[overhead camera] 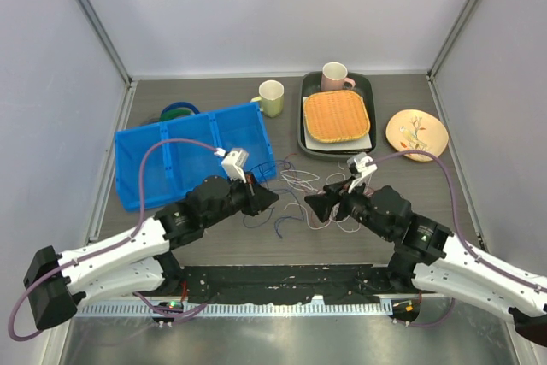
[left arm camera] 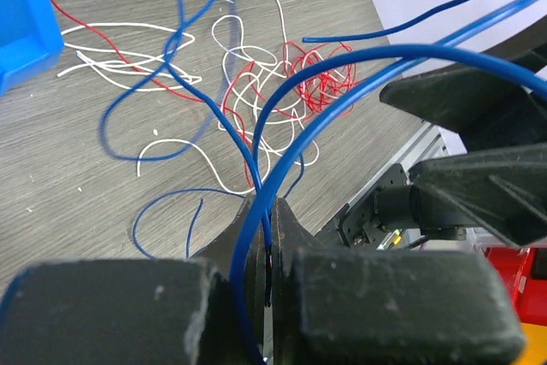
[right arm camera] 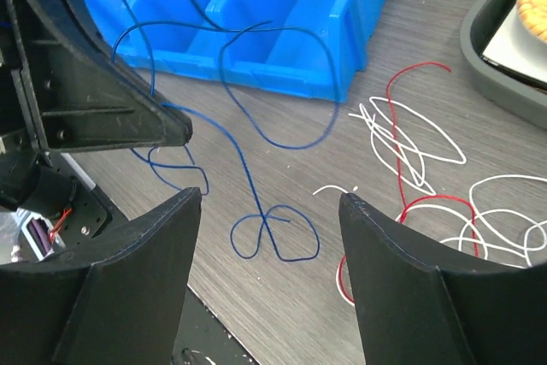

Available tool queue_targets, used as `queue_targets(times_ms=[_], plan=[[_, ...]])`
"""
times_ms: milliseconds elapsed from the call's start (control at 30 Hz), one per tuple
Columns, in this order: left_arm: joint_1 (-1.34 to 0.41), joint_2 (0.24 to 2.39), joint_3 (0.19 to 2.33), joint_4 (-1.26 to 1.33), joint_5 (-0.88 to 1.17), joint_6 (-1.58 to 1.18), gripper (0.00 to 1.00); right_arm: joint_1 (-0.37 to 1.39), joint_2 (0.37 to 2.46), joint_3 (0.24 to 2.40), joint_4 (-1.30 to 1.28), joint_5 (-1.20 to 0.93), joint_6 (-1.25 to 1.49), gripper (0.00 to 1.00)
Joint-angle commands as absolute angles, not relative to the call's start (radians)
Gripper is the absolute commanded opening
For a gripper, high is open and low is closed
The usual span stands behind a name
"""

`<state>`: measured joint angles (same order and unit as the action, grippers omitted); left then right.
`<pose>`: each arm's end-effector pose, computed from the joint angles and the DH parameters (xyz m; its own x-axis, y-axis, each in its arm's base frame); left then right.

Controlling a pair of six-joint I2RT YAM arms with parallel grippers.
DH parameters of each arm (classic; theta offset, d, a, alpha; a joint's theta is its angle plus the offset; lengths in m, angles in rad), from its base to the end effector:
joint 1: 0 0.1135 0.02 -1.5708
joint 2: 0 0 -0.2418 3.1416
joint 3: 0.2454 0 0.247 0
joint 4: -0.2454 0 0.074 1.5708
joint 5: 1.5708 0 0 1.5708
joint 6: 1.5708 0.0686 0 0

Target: Untangle the cables

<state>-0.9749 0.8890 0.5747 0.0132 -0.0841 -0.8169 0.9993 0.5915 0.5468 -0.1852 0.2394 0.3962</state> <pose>0.1451 -0.2037 0.2420 -0.6824 -0.2881 -0.6719 0.4124 0.6072 -0.6792 0.1209 0.1580 0.2655 -0.3809 0.1009 -0.9191 -0.5910 0.7379 0.3259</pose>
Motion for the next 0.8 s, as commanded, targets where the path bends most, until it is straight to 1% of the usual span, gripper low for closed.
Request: queue_targets(times_ms=[0, 100, 167, 267, 333, 367, 400, 433, 533, 567, 600, 700, 767], plan=[[-0.974, 0.917, 0.637, 0.025, -0.057, -0.836, 0.00, 1.000, 0.583, 0.490, -0.083, 0.160, 0.413, 0.71], [-0.974, 0.934, 0.646, 0.031, -0.041, -0.841, 0.00, 1.000, 0.659, 0.463, -0.005, 0.109, 0.376, 0.72], [-0.974, 0.940, 0.649, 0.034, -0.037, -0.845, 0.00, 1.000, 0.756, 0.463, 0.076, 0.065, 0.339, 0.72], [-0.974, 0.939, 0.649, 0.031, -0.032, -0.845, 0.00, 1.000, 0.897, 0.503, 0.104, 0.095, 0.316, 0.69], [-0.974, 0.934, 0.649, 0.020, -0.041, -0.847, 0.00, 1.000, 0.949, 0.543, 0.104, 0.107, 0.302, 0.54], [-0.974, 0.931, 0.650, 0.015, -0.046, -0.847, 0.00, 0.999, 0.980, 0.552, 0.109, 0.120, 0.304, 0.44], [-0.976, 0.930, 0.652, 0.009, -0.052, -0.847, 0.00, 1.000, 0.988, 0.563, 0.112, 0.126, 0.307, 0.04], [-0.976, 0.928, 0.653, 0.003, -0.061, -0.847, 0.00, 1.000, 0.989, 0.566, 0.115, 0.142, 0.339, 0.01], [-0.974, 0.927, 0.663, -0.073, -0.113, -0.850, 0.00, 1.000, 0.959, 0.589, 0.046, 0.352, 0.406, 0.01], [-0.974, 0.931, 0.669, -0.090, -0.141, -0.850, 0.03, 0.999, 0.947, 0.597, -0.031, 0.477, 0.452, 0.01], [-0.974, 0.934, 0.673, -0.106, -0.149, -0.851, 0.07, 1.000, 0.915, 0.609, -0.069, 0.544, 0.475, 0.01], [-0.974, 0.959, 0.695, -0.181, -0.173, -0.853, 0.11, 0.985, 0.830, 0.629, -0.201, 0.731, 0.557, 0.01], [-0.974, 0.986, 0.710, -0.201, -0.173, -0.868, 0.12, 0.968, 0.784, 0.634, -0.262, 0.800, 0.601, 0.01]])
